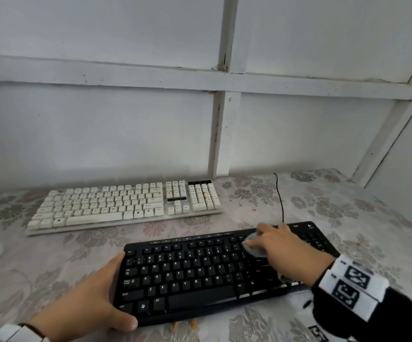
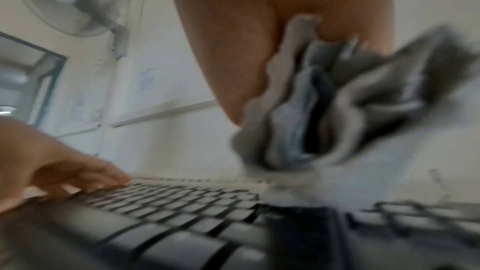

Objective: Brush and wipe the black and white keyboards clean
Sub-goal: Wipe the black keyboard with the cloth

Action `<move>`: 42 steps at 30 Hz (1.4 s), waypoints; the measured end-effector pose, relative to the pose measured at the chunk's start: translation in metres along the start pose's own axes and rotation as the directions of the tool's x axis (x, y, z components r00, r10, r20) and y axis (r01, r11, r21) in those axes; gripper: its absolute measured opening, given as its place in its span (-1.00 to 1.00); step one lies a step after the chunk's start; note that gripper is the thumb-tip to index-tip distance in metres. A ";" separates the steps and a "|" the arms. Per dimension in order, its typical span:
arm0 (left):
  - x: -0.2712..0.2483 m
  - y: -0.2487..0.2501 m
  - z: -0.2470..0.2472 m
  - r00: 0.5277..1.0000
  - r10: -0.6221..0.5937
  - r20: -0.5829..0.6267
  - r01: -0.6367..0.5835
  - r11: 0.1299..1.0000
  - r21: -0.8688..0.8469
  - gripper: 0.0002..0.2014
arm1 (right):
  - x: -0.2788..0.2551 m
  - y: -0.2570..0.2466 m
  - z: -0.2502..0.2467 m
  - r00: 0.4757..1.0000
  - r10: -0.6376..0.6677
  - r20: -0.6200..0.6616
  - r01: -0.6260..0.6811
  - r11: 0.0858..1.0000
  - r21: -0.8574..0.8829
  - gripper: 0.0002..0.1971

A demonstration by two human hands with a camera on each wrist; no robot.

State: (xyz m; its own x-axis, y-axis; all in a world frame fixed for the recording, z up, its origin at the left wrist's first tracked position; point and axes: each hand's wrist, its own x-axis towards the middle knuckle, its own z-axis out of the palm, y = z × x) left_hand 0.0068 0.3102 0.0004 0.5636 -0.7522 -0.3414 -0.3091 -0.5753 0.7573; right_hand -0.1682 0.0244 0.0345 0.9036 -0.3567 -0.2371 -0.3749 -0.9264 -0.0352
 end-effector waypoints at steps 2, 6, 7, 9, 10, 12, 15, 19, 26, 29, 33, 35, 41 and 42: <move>0.000 0.001 0.000 1.000 -0.006 0.002 0.006 1.000 -0.006 -0.07 | 0.000 0.023 -0.007 0.995 0.097 0.012 -0.097 0.995 0.003 -0.66; 0.001 0.000 -0.001 1.000 -0.007 0.007 0.007 1.000 -0.010 -0.04 | 0.001 0.043 -0.013 0.986 0.146 -0.079 -0.142 0.988 0.064 -0.77; 0.001 0.000 -0.001 1.000 -0.010 0.011 0.011 1.000 -0.010 -0.04 | 0.001 0.039 -0.012 0.990 0.123 -0.065 -0.116 0.988 0.097 -0.77; 0.001 -0.001 -0.001 1.000 -0.019 0.011 0.019 1.000 -0.012 -0.02 | -0.002 0.032 -0.006 0.998 0.059 -0.013 -0.058 0.993 0.099 -0.70; 0.001 -0.002 -0.001 1.000 -0.023 0.004 0.023 1.000 -0.019 -0.01 | -0.004 0.031 -0.002 0.999 0.045 0.001 -0.045 0.997 0.070 -0.64; 0.001 -0.001 -0.001 1.000 -0.028 -0.006 0.028 0.999 -0.026 -0.01 | -0.010 0.036 0.006 0.998 0.063 -0.011 -0.062 0.998 0.027 -0.58; 0.003 -0.002 -0.002 0.999 -0.049 -0.012 0.048 0.998 -0.029 -0.02 | -0.020 0.056 0.008 0.989 0.142 -0.045 -0.141 0.990 0.024 -0.59; 0.004 0.001 0.000 0.998 -0.047 -0.033 0.046 0.999 -0.009 -0.05 | -0.028 0.096 0.008 0.963 0.264 -0.061 -0.261 0.964 0.057 -0.69; 0.002 0.005 0.001 0.998 -0.059 -0.029 0.058 0.998 -0.030 -0.06 | -0.020 0.137 0.008 0.941 0.327 -0.089 -0.313 0.939 0.139 -0.73; 0.002 0.007 0.002 0.998 -0.052 -0.023 0.051 0.997 -0.057 -0.10 | -0.016 0.105 -0.001 0.988 0.129 -0.088 -0.102 0.960 0.260 -0.32; 0.001 0.006 0.002 0.999 -0.046 -0.006 0.045 0.990 -0.131 -0.11 | -0.003 0.069 0.013 0.997 -0.032 -0.068 0.042 0.989 0.143 -0.66; 0.001 0.001 0.002 0.999 -0.032 0.012 0.034 0.990 -0.135 -0.04 | -0.003 0.068 0.020 0.996 -0.043 -0.072 0.051 0.992 0.112 -0.64; 0.003 -0.007 0.001 1.000 -0.015 0.015 0.017 0.992 -0.122 0.03 | -0.009 0.097 0.020 0.995 0.026 -0.099 -0.019 0.997 0.074 -0.71; 0.003 -0.006 0.001 1.000 -0.015 0.017 0.017 0.993 -0.117 0.03 | -0.009 0.102 0.018 0.992 0.051 -0.113 -0.039 0.993 0.107 -0.74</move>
State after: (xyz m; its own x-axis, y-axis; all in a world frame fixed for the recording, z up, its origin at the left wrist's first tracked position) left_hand 0.0096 0.3111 -0.0062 0.5549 -0.7488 -0.3624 -0.2080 -0.5467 0.8111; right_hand -0.2178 -0.0644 0.0155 0.9011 -0.4147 -0.1270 -0.4296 -0.8936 -0.1301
